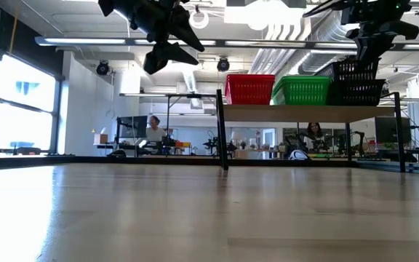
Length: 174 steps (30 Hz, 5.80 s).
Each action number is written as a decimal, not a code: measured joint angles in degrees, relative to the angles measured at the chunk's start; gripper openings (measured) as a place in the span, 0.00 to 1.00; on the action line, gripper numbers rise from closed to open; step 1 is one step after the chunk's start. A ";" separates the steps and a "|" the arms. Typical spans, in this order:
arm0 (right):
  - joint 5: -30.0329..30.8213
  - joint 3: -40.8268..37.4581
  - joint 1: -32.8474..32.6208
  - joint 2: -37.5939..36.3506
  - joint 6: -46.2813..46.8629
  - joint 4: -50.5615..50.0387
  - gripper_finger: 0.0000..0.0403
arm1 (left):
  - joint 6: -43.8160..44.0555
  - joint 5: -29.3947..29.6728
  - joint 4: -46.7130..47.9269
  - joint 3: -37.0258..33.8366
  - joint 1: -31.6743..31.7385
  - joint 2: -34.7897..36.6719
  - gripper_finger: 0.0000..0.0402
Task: Stack baskets on shelf by color
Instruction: Stack the black bin on top of the black bin, then return to Home Position
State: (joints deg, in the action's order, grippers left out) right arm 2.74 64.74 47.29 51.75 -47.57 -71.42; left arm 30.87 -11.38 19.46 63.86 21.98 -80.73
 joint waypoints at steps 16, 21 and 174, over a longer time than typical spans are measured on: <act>3.19 0.01 -0.02 -0.09 0.22 0.09 0.23 | -0.32 0.01 -0.02 0.00 0.00 0.00 0.34; 2.76 0.01 -0.04 -0.37 1.99 -0.14 0.24 | -1.01 0.00 -0.02 0.00 0.00 0.00 0.34; 4.27 -60.57 -45.97 -44.17 68.69 62.65 0.24 | -5.53 10.56 -14.60 -61.02 -12.24 78.65 0.34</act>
State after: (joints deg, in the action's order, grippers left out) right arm 7.01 4.17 1.32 7.58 21.12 -8.76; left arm 25.34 -0.82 4.86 2.83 9.74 -2.08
